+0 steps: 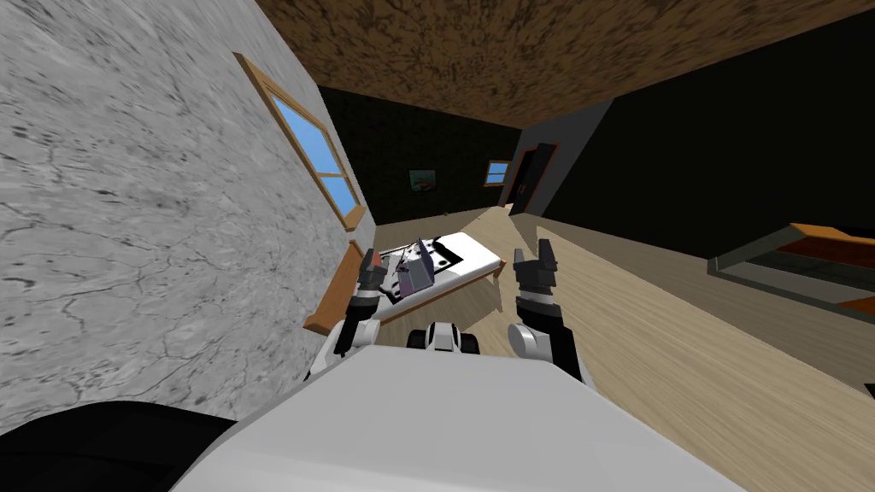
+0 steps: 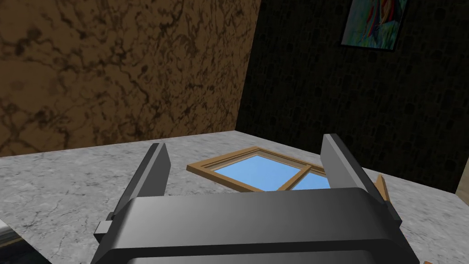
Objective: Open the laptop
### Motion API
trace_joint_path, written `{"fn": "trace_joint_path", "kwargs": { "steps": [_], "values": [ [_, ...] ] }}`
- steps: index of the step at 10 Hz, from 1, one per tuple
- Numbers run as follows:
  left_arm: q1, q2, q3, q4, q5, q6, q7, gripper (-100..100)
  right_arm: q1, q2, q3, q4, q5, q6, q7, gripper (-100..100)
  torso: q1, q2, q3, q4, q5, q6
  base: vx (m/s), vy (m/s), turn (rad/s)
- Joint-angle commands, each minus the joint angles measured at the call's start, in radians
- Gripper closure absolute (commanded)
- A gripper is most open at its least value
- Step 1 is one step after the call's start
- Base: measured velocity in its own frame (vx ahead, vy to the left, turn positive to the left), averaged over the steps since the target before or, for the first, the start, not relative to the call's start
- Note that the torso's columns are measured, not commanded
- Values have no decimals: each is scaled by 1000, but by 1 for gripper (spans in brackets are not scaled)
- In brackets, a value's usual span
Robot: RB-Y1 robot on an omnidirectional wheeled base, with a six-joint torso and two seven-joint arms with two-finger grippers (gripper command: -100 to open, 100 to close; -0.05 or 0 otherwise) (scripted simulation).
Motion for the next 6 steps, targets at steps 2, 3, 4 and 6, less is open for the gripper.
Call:
{"fn": "trace_joint_path", "kwargs": {
  "steps": [2, 3, 4, 6],
  "values": [
    [-9, 3, 46, 74, 4, 19, 89, -100, 0, 0, 0, 0, 0, 0, 0, 0, 0, 0, 0, 0, 0, 0, 132, -155, 47],
    [-12, 4, 61, 97, 6, 23, 115, -100, 0, 0, 0, 0, 0, 0, 0, 0, 0, -1, 0, 0, 0, 0, 152, -187, 45],
    [-16, 4, 76, 122, 8, 27, 141, -100, 0, 0, 0, 0, 0, 0, 0, 0, -1, -1, -1, 0, 0, 0, 132, -201, 62],
    [-23, 5, 107, 173, 12, 36, 196, -100, 0, 0, 0, 0, 0, 0, 0, 0, 0, -2, -1, 0, 0, 0, 177, -203, 50]
  ]
}}
